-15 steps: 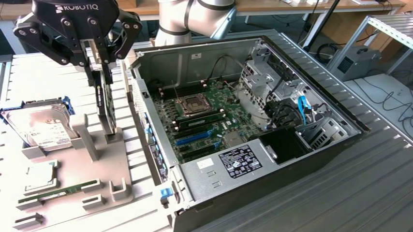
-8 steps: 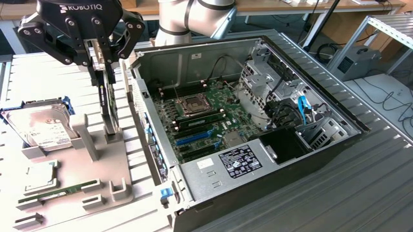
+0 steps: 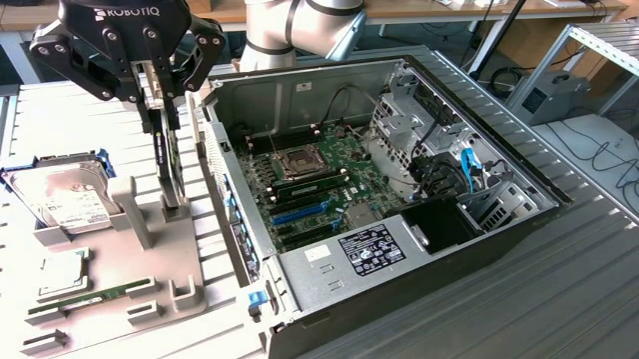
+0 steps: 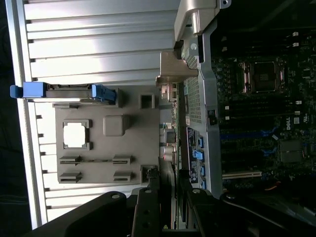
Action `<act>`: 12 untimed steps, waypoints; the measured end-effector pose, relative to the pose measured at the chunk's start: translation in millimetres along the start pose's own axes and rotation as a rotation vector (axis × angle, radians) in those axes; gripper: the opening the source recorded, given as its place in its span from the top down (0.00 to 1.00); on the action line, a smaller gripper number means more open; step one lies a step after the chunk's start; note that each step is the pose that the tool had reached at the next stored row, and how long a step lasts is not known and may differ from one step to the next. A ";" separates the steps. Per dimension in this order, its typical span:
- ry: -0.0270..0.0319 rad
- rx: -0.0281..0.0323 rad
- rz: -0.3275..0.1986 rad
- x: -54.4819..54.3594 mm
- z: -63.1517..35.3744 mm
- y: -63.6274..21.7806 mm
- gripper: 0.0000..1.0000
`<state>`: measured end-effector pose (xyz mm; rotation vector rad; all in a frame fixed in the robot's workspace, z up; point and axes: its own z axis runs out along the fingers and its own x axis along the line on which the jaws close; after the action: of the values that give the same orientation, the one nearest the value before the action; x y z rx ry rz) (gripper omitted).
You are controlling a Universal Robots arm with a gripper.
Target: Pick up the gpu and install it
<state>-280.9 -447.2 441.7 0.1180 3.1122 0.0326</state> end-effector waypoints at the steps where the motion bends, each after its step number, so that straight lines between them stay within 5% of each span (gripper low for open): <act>1: 0.0001 0.0000 0.000 -0.1 0.1 0.0 0.74; 12: 0.0000 0.0000 0.000 -21.0 2.5 1.5 0.74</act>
<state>-259.8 -447.3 439.8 0.1179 3.1121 0.0326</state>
